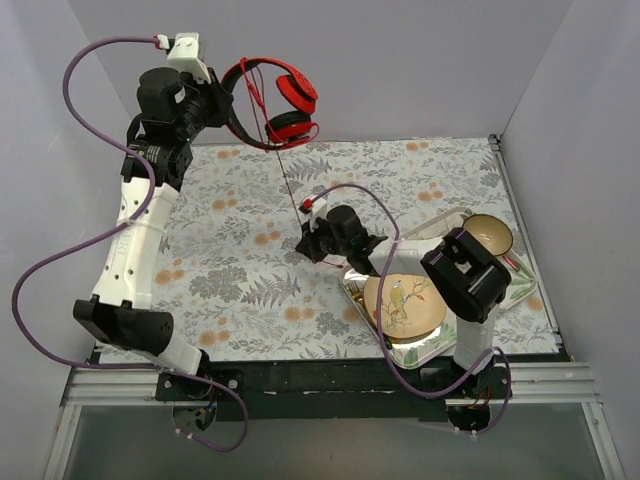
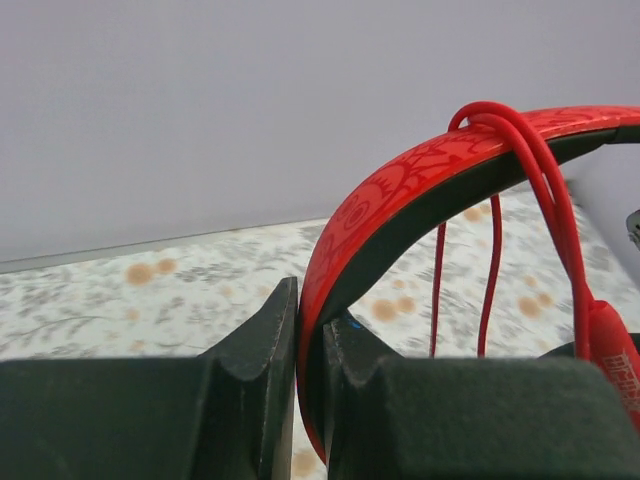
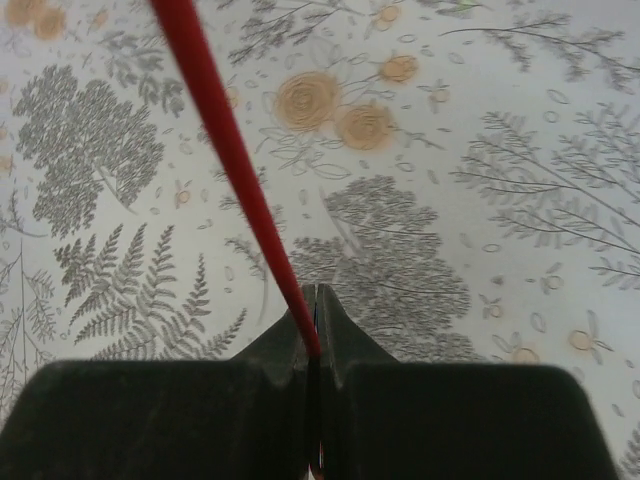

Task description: Wrap the headphones

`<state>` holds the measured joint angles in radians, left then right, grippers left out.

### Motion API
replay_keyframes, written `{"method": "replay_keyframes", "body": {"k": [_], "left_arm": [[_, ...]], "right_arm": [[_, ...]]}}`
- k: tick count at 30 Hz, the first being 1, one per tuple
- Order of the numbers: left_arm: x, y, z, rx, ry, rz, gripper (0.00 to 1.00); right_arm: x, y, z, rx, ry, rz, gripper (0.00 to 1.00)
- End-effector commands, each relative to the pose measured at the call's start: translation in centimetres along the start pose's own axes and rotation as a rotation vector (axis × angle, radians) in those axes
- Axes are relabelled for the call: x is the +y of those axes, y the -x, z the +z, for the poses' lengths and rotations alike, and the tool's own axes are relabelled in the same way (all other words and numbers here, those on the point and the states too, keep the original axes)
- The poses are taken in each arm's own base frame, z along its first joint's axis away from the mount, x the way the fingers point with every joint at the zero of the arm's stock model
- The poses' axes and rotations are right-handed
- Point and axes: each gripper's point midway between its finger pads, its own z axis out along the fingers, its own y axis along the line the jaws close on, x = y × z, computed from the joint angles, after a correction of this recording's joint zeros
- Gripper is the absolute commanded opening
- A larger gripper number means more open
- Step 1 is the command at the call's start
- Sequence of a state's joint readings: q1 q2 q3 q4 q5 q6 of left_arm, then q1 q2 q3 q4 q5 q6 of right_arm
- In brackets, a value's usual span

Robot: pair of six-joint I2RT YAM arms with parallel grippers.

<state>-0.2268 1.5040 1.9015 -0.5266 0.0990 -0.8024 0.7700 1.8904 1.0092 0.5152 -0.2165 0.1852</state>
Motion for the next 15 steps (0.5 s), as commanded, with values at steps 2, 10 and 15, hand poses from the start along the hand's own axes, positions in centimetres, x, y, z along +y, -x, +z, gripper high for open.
{"method": "replay_keyframes", "body": {"k": [2,10,15], "left_arm": [[9.1,5.3,1.3,-0.255,0.293,0.060,0.00],[14.3,2.6,3.4,-0.225,0.388,0.062,0.00],[17.8,0.7,4.3,-0.214,0.522,0.210,0.00]], "right_arm": [[4.7,-3.1,-0.7,0.146,0.002,-0.193,0.01],[9.6,-3.8,-0.8,0.203,0.051,-0.280,0.01],[13.1,-1.6,-1.5,0.183,0.085,-0.385,0.01]]}}
